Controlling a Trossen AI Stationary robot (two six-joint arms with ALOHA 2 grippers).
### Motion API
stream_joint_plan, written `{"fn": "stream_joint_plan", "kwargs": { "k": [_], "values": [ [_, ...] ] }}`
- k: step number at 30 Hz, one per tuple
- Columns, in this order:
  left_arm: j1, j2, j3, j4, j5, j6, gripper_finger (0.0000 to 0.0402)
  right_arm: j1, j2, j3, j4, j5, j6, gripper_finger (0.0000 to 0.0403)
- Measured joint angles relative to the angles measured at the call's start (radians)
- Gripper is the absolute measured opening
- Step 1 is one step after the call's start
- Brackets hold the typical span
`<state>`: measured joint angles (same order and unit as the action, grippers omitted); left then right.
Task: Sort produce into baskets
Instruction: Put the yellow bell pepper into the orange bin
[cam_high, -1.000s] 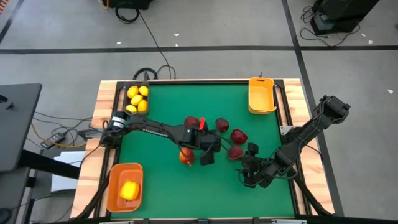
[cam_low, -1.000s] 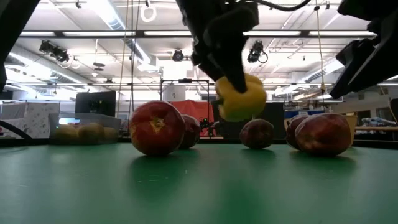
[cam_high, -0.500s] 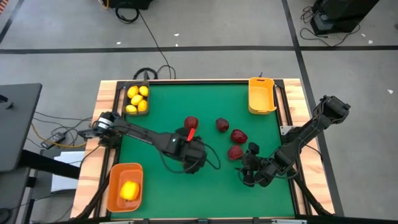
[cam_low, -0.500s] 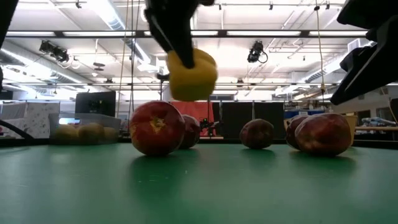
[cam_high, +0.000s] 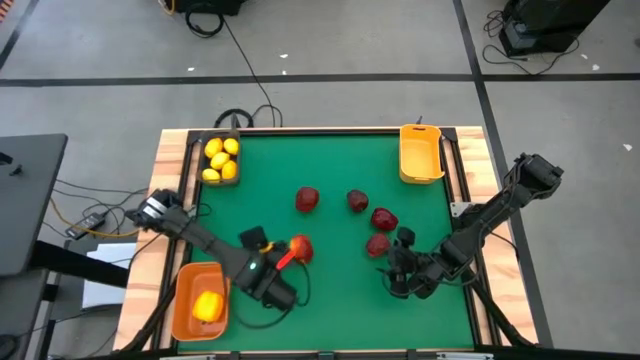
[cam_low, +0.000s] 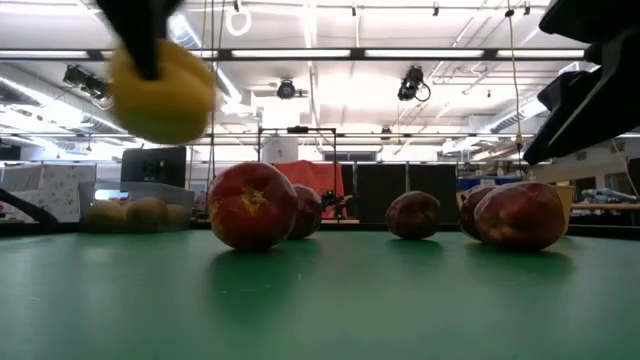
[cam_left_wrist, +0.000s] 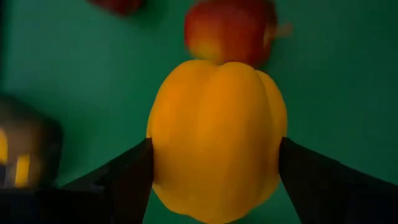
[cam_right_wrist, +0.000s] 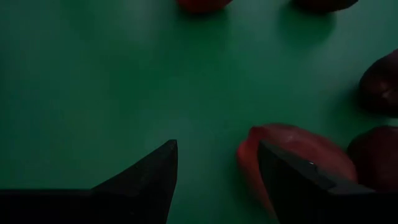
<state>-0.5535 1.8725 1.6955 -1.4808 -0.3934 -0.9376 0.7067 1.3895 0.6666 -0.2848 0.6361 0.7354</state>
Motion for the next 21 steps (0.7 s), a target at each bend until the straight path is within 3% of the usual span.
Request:
{"fn": "stream_joint_plan", "kwargs": {
  "k": [5, 10, 15, 21],
  "values": [
    [-0.091, 0.0, 0.0, -0.094, 0.096, -0.14, 0.0314, -0.035, 0.0, 0.0, 0.003, 0.0, -0.025, 0.0231],
    [-0.154, 0.0, 0.0, -0.092, 0.181, -0.163, 0.0314, -0.067, 0.0, 0.0, 0.005, -0.005, -0.025, 0.0231],
    [-0.214, -0.004, 0.0, -0.09, 0.299, -0.08, 0.0314, -0.088, 0.0, 0.0, 0.008, 0.0, -0.049, 0.0231],
    [-0.261, -0.066, 0.0, -0.089, 0.335, -0.16, 0.0314, -0.116, 0.0, 0.0, 0.015, 0.01, -0.055, 0.0231]
  ]
}}
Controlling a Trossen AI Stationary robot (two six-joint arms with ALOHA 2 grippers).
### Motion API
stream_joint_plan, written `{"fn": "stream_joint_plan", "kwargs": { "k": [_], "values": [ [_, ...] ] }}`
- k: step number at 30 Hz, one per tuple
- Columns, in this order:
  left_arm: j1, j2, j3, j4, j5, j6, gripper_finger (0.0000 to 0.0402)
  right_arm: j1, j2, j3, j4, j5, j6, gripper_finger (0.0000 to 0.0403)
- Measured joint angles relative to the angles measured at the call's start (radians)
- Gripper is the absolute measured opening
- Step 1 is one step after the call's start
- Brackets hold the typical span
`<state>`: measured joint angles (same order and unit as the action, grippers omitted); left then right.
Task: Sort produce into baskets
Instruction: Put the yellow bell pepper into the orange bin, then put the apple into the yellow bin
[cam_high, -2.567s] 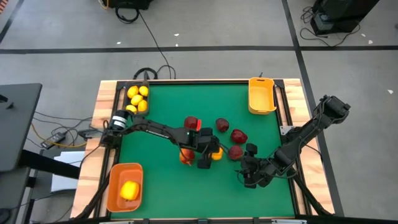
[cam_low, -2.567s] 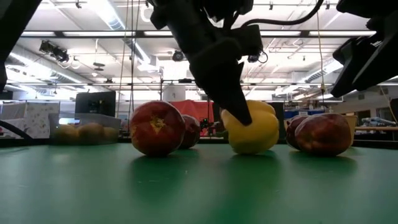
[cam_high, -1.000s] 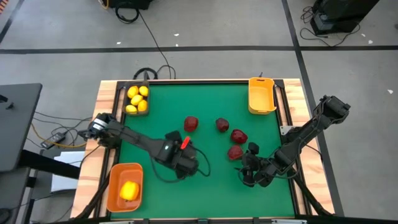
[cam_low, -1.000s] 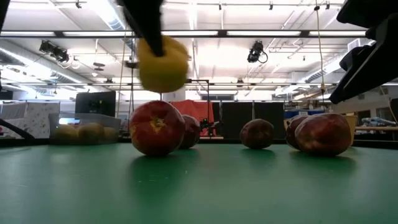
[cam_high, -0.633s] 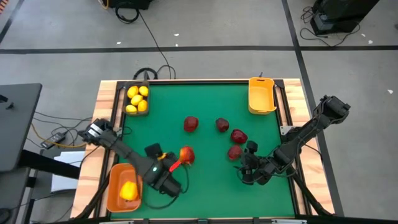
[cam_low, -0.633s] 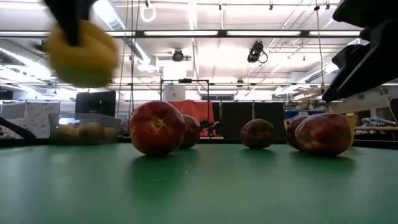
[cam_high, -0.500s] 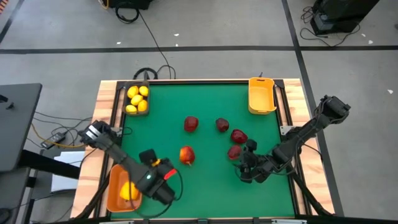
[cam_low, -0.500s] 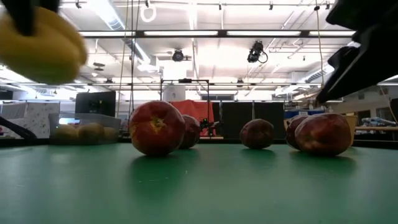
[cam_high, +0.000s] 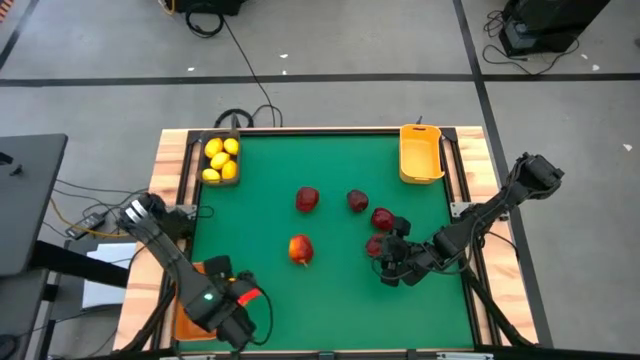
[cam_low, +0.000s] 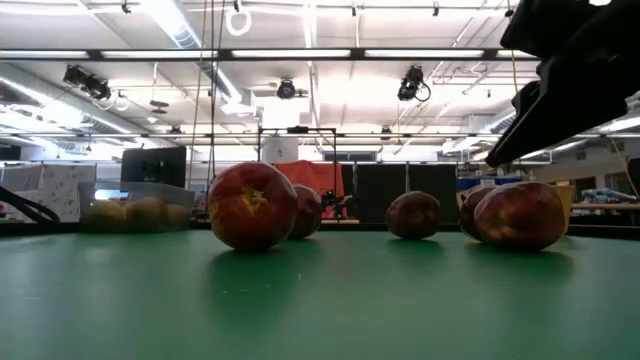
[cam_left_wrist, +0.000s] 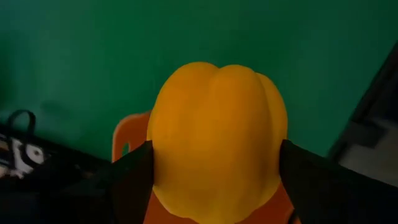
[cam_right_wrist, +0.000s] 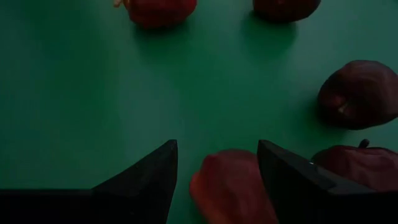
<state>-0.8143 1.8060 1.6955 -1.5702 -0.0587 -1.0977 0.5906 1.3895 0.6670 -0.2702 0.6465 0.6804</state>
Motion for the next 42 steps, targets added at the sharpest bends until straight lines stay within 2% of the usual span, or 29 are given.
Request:
{"fn": "stream_joint_plan", "kwargs": {
  "k": [4, 8, 17, 24, 30, 37, 42],
  "values": [
    [-0.053, -0.064, 0.0, -0.002, -0.003, -0.143, 0.0314, -0.005, 0.0, 0.0, 0.001, 0.0, -0.004, 0.0231],
    [-0.11, -0.098, -0.018, 0.005, -0.072, -0.247, 0.0314, -0.014, 0.0, 0.0, 0.001, 0.0, -0.026, 0.0231],
    [-0.179, -0.186, -0.309, 0.009, 0.006, -0.438, 0.0314, -0.047, 0.0, 0.0, 0.007, -0.009, -0.029, 0.0231],
    [-0.203, -0.302, -0.499, 0.187, 0.025, -0.541, 0.0315, -0.076, 0.0, 0.0, 0.071, 0.0, -0.029, 0.0231],
    [-0.22, -0.315, -0.54, 0.201, 0.043, -0.582, 0.0347, -0.113, 0.0, 0.0, 0.163, 0.055, -0.029, 0.0231],
    [-0.224, -0.315, -0.572, 0.183, 0.061, -0.636, 0.0393, -0.128, 0.0, 0.0, 0.164, 0.007, -0.026, 0.0231],
    [-0.223, -0.315, -0.572, 0.188, 0.049, -0.611, 0.0396, -0.129, 0.0, 0.0, 0.165, 0.002, -0.03, 0.0231]
  ]
}}
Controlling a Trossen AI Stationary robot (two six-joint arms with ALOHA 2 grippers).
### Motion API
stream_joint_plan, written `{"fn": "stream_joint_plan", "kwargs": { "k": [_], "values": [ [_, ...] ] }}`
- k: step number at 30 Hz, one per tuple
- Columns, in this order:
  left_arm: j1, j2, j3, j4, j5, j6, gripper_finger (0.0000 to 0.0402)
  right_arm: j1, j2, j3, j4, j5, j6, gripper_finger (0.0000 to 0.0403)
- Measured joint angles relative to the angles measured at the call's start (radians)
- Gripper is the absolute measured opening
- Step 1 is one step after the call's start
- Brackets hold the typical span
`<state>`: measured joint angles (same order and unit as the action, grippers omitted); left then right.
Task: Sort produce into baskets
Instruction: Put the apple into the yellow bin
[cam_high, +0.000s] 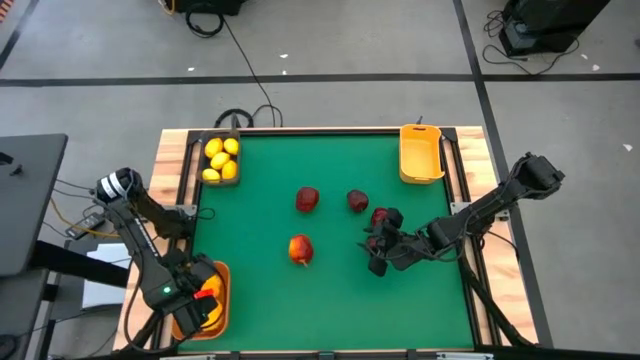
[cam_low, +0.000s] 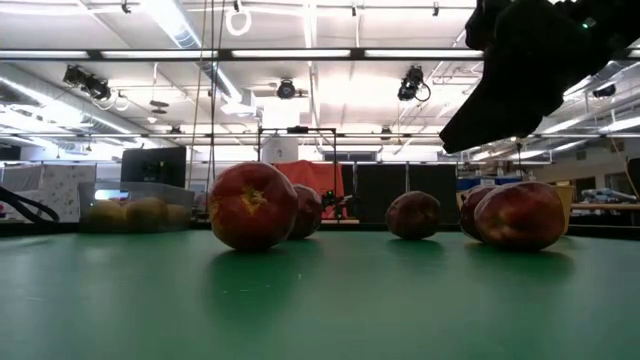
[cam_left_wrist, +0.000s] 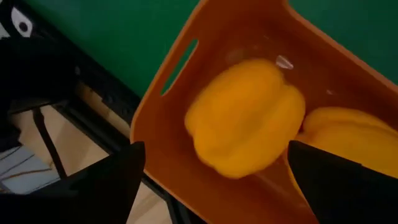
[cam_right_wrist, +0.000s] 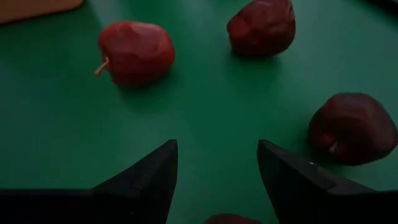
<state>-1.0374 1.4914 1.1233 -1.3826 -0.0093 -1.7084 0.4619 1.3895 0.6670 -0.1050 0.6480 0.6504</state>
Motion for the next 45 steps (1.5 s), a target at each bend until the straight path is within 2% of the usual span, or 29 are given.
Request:
{"fn": "stream_joint_plan", "kwargs": {
  "k": [3, 6, 12, 17, 19, 23, 26, 30, 35, 40, 45],
  "values": [
    [0.0, -0.003, 0.001, -0.002, -0.029, 0.021, 0.0395, -0.016, 0.0, 0.0, 0.028, 0.029, -0.058, 0.0231],
    [0.0, -0.01, 0.034, -0.015, -0.157, 0.043, 0.0394, -0.081, 0.0, 0.0, 0.136, 0.03, -0.155, 0.0231],
    [0.014, -0.011, 0.095, -0.049, -0.472, 0.136, 0.0394, -0.309, 0.048, 0.008, 0.317, -0.162, -0.283, 0.0236],
    [0.077, -0.014, 0.082, -0.059, -0.687, 0.179, 0.0394, -0.479, 0.175, 0.099, 0.321, -0.443, -0.434, 0.0263],
    [0.122, -0.016, 0.067, -0.059, -0.735, 0.208, 0.0394, -0.513, 0.234, 0.149, 0.314, -0.513, -0.522, 0.0282],
    [0.234, -0.021, 0.035, -0.028, -0.742, 0.317, 0.0394, -0.543, 0.329, 0.281, 0.254, -0.539, -0.676, 0.0327],
    [0.314, -0.024, 0.01, 0.037, -0.731, 0.468, 0.0394, -0.553, 0.394, 0.404, 0.105, -0.537, -0.802, 0.0359],
    [0.424, -0.03, -0.035, 0.172, -0.619, 0.712, 0.0394, -0.564, 0.479, 0.586, -0.117, -0.534, -0.954, 0.0393],
    [0.535, -0.032, -0.083, 0.256, -0.556, 0.852, 0.0394, -0.577, 0.578, 0.779, -0.273, -0.521, -1.114, 0.0393],
    [0.61, -0.032, -0.126, 0.317, -0.554, 0.924, 0.0394, -0.603, 0.67, 0.918, -0.433, -0.662, -1.224, 0.0394],
    [0.666, -0.032, -0.196, 0.457, -0.553, 1.001, 0.0394, -0.638, 0.755, 0.984, -0.52, -0.696, -1.285, 0.0398]
  ]
}}
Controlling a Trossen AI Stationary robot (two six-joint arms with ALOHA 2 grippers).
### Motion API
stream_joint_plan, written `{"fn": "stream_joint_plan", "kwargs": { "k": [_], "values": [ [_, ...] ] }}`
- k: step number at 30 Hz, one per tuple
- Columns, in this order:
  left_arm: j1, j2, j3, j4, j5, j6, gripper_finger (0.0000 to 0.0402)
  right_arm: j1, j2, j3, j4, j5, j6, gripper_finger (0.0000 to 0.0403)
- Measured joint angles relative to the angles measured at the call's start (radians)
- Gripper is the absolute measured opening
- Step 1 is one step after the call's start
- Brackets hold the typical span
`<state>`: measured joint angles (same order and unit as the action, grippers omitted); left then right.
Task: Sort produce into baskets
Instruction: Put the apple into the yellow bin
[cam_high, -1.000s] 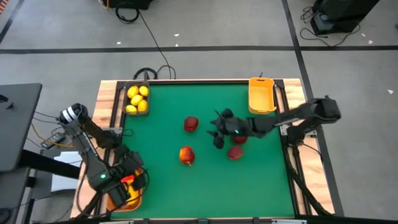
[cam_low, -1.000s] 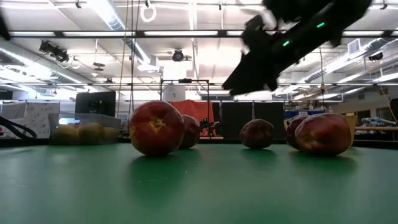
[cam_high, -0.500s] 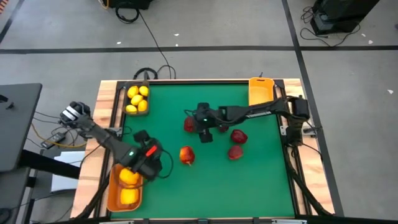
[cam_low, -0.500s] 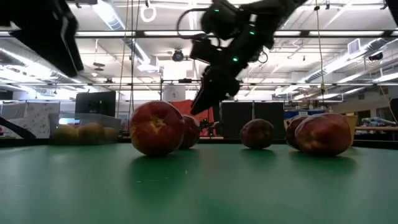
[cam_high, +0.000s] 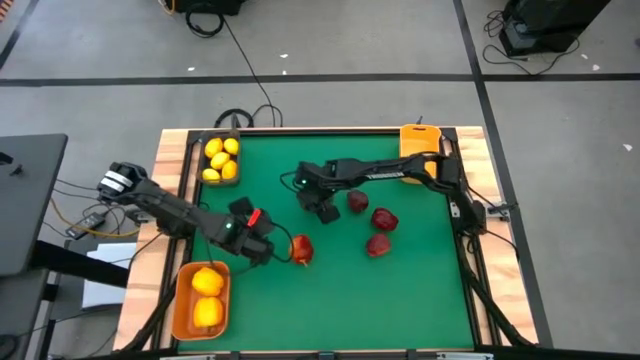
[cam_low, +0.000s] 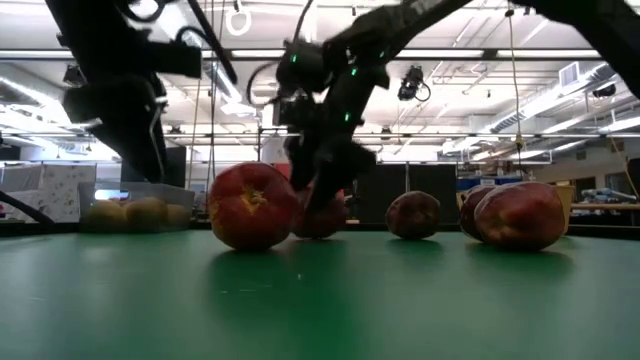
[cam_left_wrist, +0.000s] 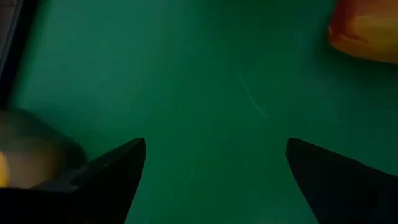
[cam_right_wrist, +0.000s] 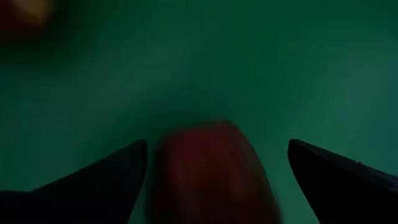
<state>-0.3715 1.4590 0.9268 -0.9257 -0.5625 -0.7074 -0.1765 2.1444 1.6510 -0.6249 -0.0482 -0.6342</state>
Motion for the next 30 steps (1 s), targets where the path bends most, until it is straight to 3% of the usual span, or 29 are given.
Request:
{"fn": "stream_joint_plan", "kwargs": {
  "k": [11, 17, 21, 26, 30],
  "values": [
    [0.071, 0.0, -0.105, 0.241, -0.007, 0.045, 0.0395, -0.025, 0.033, 0.02, -0.144, 0.074, 0.025, 0.0362],
    [0.125, 0.0, -0.114, 0.423, -0.062, 0.11, 0.0395, -0.021, -0.057, 0.02, -0.144, 0.118, 0.039, 0.0361],
    [0.15, 0.01, -0.114, 0.601, 0.022, 0.211, 0.0393, -0.036, -0.155, 0.02, -0.202, 0.181, 0.136, 0.0365],
    [0.149, 0.067, -0.114, 0.762, 0.052, 0.309, 0.0392, -0.161, -0.241, 0.02, -0.273, 0.009, 0.434, 0.0366],
    [0.149, 0.102, -0.114, 0.759, -0.025, 0.293, 0.0392, -0.257, -0.263, 0.02, -0.337, -0.11, 0.552, 0.0367]
  ]
}}
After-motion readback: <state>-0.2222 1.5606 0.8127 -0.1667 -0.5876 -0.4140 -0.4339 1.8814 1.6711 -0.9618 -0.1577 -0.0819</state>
